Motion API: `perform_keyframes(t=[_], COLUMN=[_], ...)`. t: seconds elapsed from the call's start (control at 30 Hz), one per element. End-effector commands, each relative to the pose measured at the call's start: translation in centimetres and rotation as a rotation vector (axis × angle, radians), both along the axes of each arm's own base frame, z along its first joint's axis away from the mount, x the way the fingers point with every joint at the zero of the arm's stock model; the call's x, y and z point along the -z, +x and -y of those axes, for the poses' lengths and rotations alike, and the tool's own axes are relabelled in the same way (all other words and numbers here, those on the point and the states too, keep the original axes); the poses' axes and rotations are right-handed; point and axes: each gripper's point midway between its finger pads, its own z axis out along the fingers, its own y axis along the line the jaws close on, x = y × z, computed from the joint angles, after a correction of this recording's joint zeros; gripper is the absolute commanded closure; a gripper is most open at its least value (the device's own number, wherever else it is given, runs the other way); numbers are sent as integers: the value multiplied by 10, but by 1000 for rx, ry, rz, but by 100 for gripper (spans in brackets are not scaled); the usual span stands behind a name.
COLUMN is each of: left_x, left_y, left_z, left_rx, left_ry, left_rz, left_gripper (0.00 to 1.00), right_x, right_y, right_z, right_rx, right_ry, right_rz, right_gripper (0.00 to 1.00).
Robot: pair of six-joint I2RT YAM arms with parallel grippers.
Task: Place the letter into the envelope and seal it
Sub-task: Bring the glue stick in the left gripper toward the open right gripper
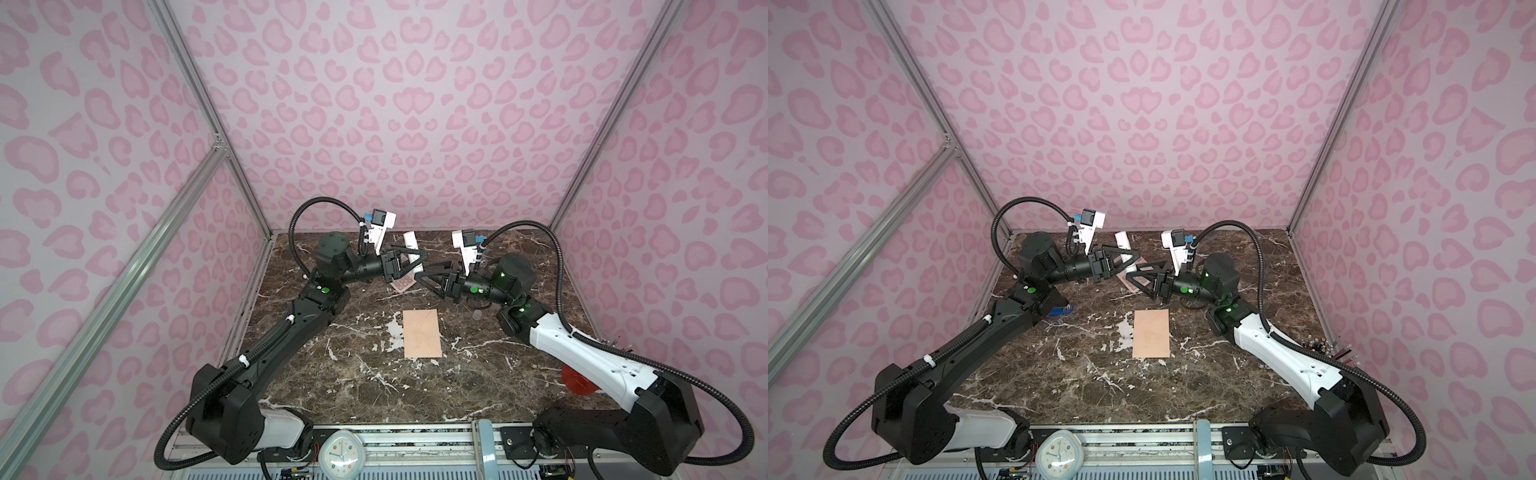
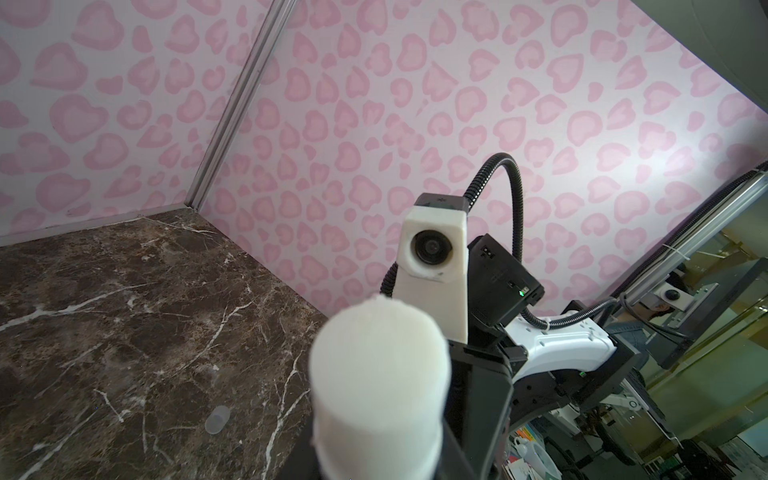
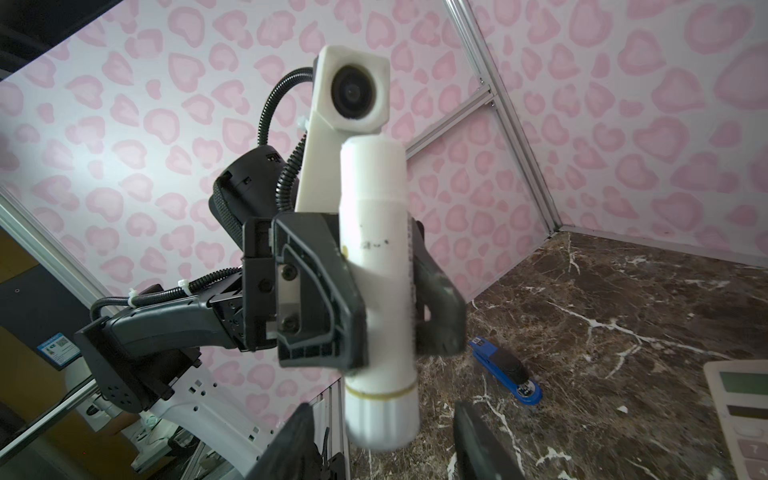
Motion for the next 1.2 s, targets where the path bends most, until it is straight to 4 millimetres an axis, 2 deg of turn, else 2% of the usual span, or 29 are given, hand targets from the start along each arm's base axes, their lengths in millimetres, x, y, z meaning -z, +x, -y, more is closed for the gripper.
perform_keyframes(t=[0.0, 0.27, 0.53, 0.77, 0.83, 1.0, 1.03, 1.17], left_x=[-16, -17, -13, -12, -14, -15, -15, -23], left_y=[-4, -1, 0, 0, -1, 2, 3, 9], left_z=[2, 7, 8, 9, 9, 8, 7, 0], left_rx=[35, 62, 76, 80, 80, 65, 59, 24], left_ry=[-43, -54, -46, -41, -41, -42, -45, -79], left_rz=[62, 61, 54, 54, 55, 49, 45, 36], left_gripper=[93, 93, 92, 89, 86, 65, 57, 47], right_x=[-10, -5, -6, 2, 3, 5, 6, 7], right_y=[-3, 4, 16, 17, 16, 15, 14, 13], right_z=[-3, -6, 1, 1, 1, 1, 1, 2], right_rx=[-40, -44, -19, -25, -27, -26, -27, -27], right_ry=[28, 19, 19, -10, -14, -27, -28, -33], right_rz=[36, 21, -7, -26, -29, -35, -37, -46], right_gripper=[49, 65, 70, 82, 84, 86, 86, 87])
